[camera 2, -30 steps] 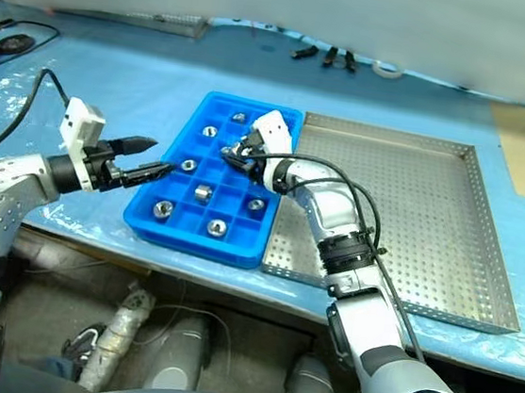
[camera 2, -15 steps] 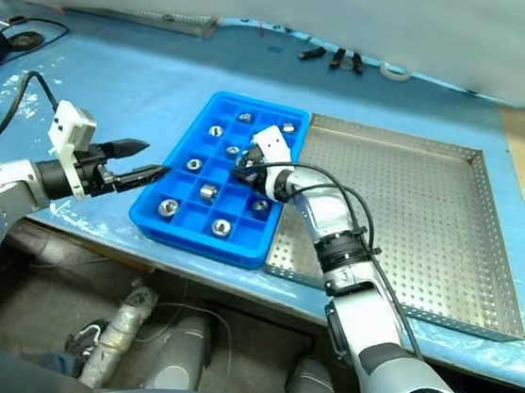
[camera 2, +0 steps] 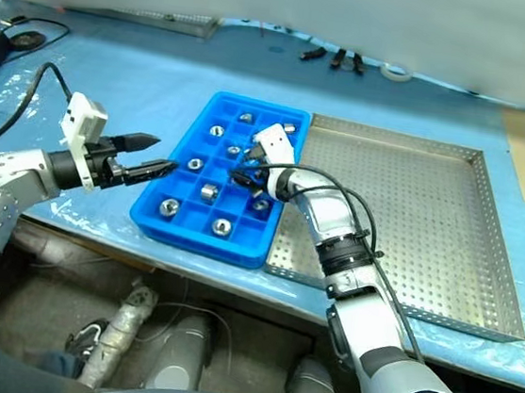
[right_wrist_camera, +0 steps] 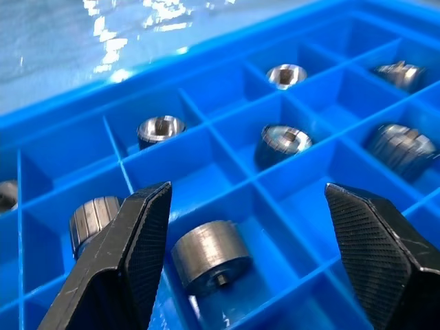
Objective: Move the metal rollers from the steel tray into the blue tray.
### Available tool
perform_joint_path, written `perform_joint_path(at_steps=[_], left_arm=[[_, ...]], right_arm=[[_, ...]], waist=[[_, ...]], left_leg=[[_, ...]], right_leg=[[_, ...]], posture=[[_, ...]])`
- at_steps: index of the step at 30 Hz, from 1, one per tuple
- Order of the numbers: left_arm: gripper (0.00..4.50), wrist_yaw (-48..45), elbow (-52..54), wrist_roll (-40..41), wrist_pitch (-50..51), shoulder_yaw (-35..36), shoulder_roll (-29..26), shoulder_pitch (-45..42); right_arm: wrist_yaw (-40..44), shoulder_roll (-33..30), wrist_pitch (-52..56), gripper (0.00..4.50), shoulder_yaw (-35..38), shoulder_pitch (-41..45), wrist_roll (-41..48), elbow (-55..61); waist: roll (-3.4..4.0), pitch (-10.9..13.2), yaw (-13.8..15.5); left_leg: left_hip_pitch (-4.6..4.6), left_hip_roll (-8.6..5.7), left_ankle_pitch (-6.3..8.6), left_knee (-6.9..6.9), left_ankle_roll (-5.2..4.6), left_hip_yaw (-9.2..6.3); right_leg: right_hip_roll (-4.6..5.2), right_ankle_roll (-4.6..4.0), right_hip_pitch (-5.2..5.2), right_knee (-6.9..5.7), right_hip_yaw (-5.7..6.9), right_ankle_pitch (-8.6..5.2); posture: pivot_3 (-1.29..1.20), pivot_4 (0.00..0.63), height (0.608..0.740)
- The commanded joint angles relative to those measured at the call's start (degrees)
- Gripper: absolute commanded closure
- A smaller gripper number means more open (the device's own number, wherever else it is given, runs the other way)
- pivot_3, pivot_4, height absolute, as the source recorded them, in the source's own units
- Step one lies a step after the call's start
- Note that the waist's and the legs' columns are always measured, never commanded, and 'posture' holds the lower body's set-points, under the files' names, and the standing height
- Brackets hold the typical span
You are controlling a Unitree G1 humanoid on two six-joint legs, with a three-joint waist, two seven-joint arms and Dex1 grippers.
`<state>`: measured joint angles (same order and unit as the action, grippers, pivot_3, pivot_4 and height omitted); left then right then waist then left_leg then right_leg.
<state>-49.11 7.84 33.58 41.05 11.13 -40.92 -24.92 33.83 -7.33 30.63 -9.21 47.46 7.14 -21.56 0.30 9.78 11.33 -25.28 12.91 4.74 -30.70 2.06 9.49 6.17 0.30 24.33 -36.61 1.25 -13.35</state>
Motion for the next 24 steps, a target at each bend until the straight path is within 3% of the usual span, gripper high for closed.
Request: perform_joint_path(at_steps=[1, 10, 17, 22, 24], left_arm=[[0.17, -1.6, -3.4, -1.4, -3.4, -1.7, 0.6, -4.6], [0.17, -1.5, -23.7, -10.7, -15.5, -9.2, 9.4, -19.6], [0.17, -6.4, -37.1, -15.0, -23.7, -13.5, 16.8, -27.0], [0.17, -7.2, -47.0, -16.5, -28.6, -13.5, 22.6, -29.6], [0.17, -8.3, -49.8, -17.7, -30.8, -14.3, 24.2, -29.3]], right_arm=[[-1.7, -1.1, 1.5, 0.77, 3.6, 1.5, 1.8, 6.8], [-9.0, -9.0, 7.0, 0.77, 13.8, -4.2, 3.0, 18.9], [-11.1, -16.6, 11.5, 0.77, 23.0, -17.0, 5.2, 31.5], [-12.5, -14.8, 10.7, 0.77, 26.1, -25.6, 7.7, 36.3], [-12.3, -13.3, 9.1, 0.77, 26.5, -28.8, 8.8, 37.0]], waist=[[0.00, 0.0, -0.2], [-0.04, 0.0, -1.8], [-0.06, 0.0, -4.2], [-0.06, 0.0, -7.3], [-0.06, 0.0, -7.2]], left_leg=[[0.00, -0.01, -0.03, 0.00, 0.05, 0.00], [0.00, -0.09, -0.16, -0.06, 0.25, 0.00], [-0.04, -0.12, -0.11, -0.09, 0.13, 0.01], [0.05, -0.07, 0.04, -0.25, -0.11, 0.19], [0.16, -0.03, 0.18, -0.28, -0.34, 0.24]], right_leg=[[0.00, 0.00, -0.01, 0.00, -0.01, 0.00], [0.02, 0.06, -0.09, 0.01, -0.06, 0.04], [-0.02, 0.28, -0.10, 0.11, -0.06, 0.17], [-0.01, 0.07, -0.12, 0.21, -0.10, 0.05], [0.03, 0.02, -0.28, 0.19, -0.12, 0.02]], posture=[[0.14, 0.150, 0.740], [-0.04, 0.150, 0.740], [-0.15, 0.150, 0.740], [-0.19, 0.150, 0.740], [-0.19, 0.150, 0.740]])
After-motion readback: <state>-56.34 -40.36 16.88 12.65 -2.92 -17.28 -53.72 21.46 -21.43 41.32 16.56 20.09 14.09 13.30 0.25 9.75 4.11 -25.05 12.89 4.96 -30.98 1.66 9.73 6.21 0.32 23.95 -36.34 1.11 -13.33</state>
